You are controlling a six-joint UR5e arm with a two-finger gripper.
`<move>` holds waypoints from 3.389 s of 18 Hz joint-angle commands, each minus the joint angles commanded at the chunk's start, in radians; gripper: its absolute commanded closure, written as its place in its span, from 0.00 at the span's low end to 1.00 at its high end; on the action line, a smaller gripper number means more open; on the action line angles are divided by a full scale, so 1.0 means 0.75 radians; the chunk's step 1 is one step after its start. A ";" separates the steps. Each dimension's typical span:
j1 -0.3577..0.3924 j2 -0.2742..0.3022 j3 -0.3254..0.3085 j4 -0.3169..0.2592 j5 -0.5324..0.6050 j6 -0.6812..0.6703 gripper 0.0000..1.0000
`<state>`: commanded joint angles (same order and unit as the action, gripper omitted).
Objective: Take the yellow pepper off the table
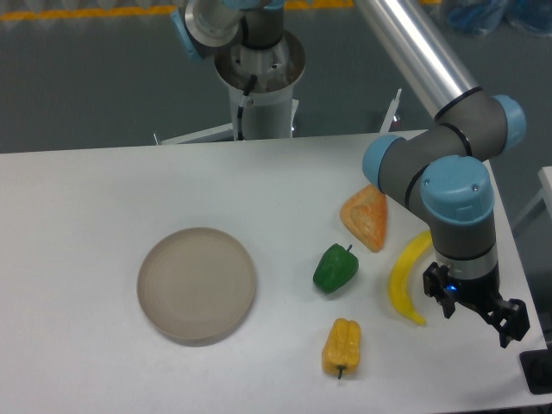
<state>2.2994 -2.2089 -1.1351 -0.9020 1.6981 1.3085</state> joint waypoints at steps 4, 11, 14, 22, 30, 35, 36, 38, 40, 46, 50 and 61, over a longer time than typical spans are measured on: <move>-0.002 0.002 -0.004 0.000 0.002 -0.034 0.00; -0.016 0.027 -0.031 -0.008 -0.014 -0.082 0.00; -0.018 0.047 -0.033 -0.014 -0.016 -0.112 0.00; -0.010 0.227 -0.177 -0.119 -0.174 -0.298 0.00; -0.014 0.264 -0.354 -0.108 -0.382 -0.750 0.00; -0.014 0.225 -0.354 -0.082 -0.478 -0.904 0.00; -0.016 0.219 -0.358 -0.080 -0.477 -0.898 0.00; -0.027 0.192 -0.366 -0.055 -0.477 -0.908 0.00; -0.047 0.164 -0.366 -0.006 -0.470 -0.912 0.00; -0.086 0.125 -0.378 0.027 -0.464 -0.904 0.00; -0.108 0.112 -0.440 0.114 -0.432 -0.882 0.00; -0.127 0.074 -0.448 0.125 -0.387 -0.855 0.00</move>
<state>2.2043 -2.1537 -1.4711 -0.8085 1.4082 0.6673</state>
